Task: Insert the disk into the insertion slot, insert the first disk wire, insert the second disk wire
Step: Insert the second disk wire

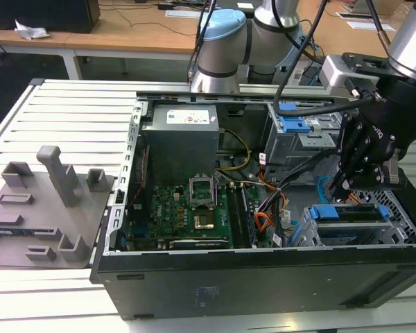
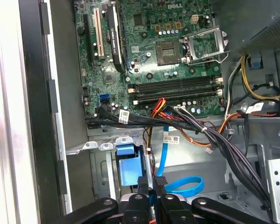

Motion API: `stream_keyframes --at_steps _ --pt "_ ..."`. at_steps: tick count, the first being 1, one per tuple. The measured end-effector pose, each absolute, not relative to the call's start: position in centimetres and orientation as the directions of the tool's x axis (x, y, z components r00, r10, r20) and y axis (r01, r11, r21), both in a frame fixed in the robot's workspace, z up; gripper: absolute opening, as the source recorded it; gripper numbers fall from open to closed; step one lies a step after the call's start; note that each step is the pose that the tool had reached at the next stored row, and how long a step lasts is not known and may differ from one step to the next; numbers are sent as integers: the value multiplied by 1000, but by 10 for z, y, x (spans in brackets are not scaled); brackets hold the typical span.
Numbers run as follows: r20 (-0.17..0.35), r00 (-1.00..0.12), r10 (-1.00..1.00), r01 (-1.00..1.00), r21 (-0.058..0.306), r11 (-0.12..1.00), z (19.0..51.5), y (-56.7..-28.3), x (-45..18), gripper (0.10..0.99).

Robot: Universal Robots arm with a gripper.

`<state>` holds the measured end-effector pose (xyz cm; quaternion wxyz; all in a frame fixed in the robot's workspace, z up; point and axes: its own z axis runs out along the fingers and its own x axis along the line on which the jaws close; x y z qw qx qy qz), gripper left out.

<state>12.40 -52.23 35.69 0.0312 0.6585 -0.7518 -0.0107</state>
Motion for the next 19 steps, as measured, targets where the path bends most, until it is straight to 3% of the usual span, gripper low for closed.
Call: stream_keyframes --at_steps 19 --pt "33 -131 -991 -990 57 132 353 -522 132 161"
